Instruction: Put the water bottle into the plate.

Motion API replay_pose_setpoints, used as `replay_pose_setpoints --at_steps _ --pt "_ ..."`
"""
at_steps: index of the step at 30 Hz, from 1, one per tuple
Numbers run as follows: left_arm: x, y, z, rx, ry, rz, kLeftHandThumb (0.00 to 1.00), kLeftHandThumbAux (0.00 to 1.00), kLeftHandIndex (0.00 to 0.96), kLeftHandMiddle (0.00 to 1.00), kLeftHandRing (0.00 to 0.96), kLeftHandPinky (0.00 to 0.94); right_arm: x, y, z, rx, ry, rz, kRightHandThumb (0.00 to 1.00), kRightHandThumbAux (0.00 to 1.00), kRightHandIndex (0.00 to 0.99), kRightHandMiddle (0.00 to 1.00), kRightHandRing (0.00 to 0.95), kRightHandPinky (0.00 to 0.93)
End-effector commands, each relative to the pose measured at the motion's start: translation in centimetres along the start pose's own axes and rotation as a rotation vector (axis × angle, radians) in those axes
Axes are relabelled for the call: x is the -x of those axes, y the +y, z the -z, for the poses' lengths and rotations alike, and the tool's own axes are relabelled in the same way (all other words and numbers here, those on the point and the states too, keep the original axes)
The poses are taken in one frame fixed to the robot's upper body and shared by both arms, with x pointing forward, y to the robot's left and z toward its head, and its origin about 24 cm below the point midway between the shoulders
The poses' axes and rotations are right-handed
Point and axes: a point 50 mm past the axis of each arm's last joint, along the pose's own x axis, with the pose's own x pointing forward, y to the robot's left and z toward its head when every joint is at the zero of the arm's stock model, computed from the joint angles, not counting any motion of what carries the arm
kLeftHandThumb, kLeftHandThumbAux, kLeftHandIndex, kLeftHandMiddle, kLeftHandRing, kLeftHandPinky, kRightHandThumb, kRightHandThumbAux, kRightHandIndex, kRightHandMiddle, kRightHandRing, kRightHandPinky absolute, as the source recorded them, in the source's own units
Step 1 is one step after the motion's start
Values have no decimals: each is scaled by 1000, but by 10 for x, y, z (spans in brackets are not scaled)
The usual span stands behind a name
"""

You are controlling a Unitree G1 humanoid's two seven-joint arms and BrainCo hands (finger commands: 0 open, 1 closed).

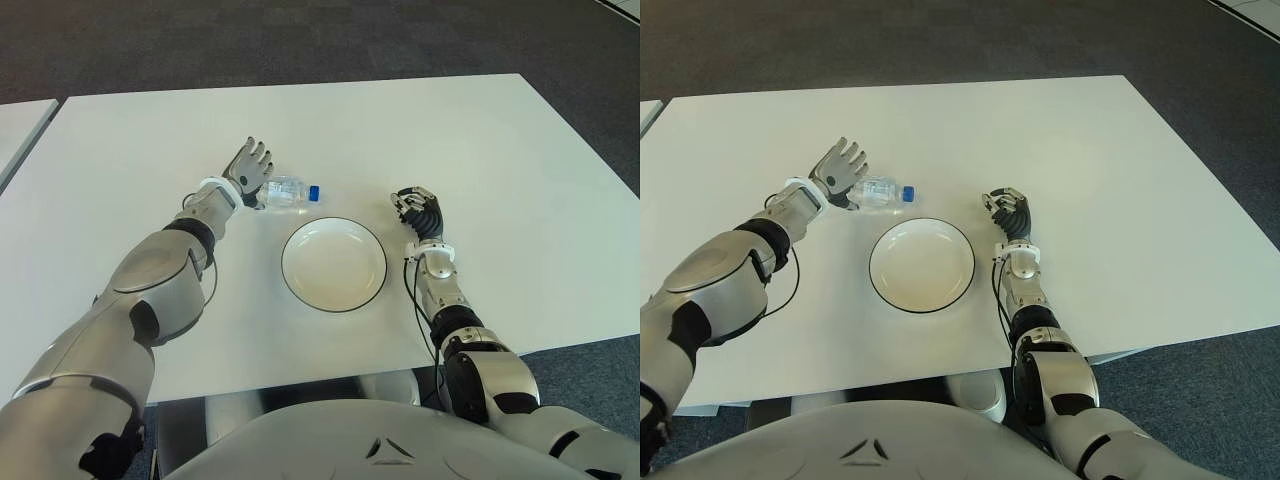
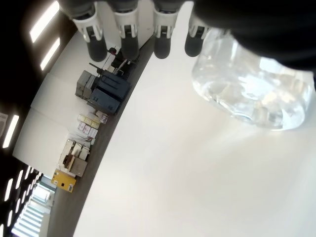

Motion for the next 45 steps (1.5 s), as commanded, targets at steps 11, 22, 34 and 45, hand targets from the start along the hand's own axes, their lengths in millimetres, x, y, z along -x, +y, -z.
replay_pose_setpoints --at_steps 11,22,34,45 --pt "12 -26 -25 -69 -143 203 683 491 0 0 0 0 10 1 15 0 68 5 709 729 436 709 698 697" --pt "12 -25 -29 64 -135 237 582 592 0 4 0 23 11 -2 15 -10 63 21 709 729 436 713 704 701" --pt "10 -23 -24 490 -54 307 675 605 203 148 137 218 12 -6 16 -14 63 19 709 729 436 711 703 701" --pt "11 -27 -25 1008 24 500 716 675 402 313 339 406 12 -8 17 -12 63 22 709 729 437 711 704 705"
